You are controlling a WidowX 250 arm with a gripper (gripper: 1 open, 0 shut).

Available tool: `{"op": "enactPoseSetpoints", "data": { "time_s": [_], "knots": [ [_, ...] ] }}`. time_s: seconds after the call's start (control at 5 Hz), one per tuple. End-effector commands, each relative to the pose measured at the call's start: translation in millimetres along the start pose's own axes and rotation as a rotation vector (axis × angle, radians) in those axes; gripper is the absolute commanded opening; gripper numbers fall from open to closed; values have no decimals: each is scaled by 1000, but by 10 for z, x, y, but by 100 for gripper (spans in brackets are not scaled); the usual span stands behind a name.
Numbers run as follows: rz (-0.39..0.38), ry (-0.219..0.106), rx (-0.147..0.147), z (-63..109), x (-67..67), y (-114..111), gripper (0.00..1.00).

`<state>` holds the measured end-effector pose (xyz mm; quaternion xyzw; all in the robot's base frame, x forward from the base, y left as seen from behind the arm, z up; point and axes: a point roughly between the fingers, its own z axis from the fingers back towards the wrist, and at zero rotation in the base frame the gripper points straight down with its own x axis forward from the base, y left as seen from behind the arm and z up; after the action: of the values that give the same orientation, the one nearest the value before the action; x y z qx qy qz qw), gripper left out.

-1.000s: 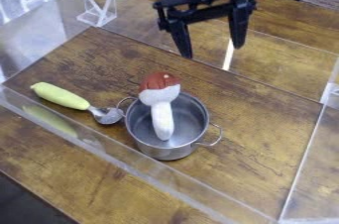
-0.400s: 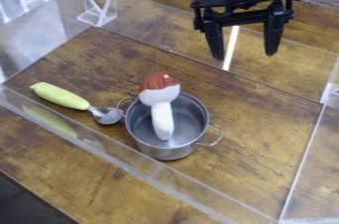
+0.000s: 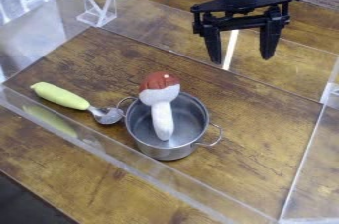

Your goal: Put the mushroom in the silver pot

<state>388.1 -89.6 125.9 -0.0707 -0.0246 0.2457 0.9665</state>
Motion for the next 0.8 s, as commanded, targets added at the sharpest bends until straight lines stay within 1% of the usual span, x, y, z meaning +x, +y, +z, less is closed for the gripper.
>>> {"op": "enactPoseSetpoints", "data": {
  "time_s": [0.0,0.2,0.4,0.6],
  "knots": [
    [17,-44,-12,221,93,19,100],
    [41,-36,8,92,158,154,100],
    [65,-35,21,-6,232,294,100],
    [96,-36,31,-83,284,341,0]
  ]
}}
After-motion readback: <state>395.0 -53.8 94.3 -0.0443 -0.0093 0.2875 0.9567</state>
